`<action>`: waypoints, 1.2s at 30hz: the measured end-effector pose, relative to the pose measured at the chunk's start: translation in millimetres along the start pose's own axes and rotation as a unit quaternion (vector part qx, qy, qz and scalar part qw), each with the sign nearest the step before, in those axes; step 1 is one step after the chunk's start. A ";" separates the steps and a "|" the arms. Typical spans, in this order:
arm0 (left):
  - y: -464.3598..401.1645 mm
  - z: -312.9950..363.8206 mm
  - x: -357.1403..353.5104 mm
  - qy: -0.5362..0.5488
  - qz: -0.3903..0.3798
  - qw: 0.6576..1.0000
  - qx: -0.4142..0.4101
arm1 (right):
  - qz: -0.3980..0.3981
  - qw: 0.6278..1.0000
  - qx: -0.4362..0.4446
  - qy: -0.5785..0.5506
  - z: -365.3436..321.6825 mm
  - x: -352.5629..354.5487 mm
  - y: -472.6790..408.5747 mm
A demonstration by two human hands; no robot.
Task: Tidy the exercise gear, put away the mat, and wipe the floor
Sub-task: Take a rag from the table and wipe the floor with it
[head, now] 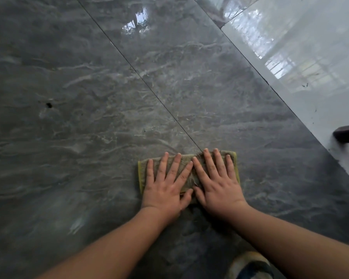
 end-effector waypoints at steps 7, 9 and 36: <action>-31.4 3.2 12.0 -0.010 0.025 0.998 -0.053 | 0.035 0.997 -0.060 -0.013 13.3 3.1 -10.3; -53.6 4.0 20.9 -0.023 0.029 0.996 -0.080 | 0.042 0.996 -0.080 -0.013 27.4 6.9 -19.5; -357.6 51.8 131.2 -0.072 0.016 0.989 -0.131 | 0.054 0.964 -0.250 -0.069 240.8 89.9 -201.4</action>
Point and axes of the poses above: each hand's wrist, its own y-axis away from the middle knuckle, its own x-axis out of the back of the hand, z = x × y, the point moved 8 cm from there along -y, towards the middle knuckle, and after that the axes turned 4 degrees about x, right-handed, at the moved point
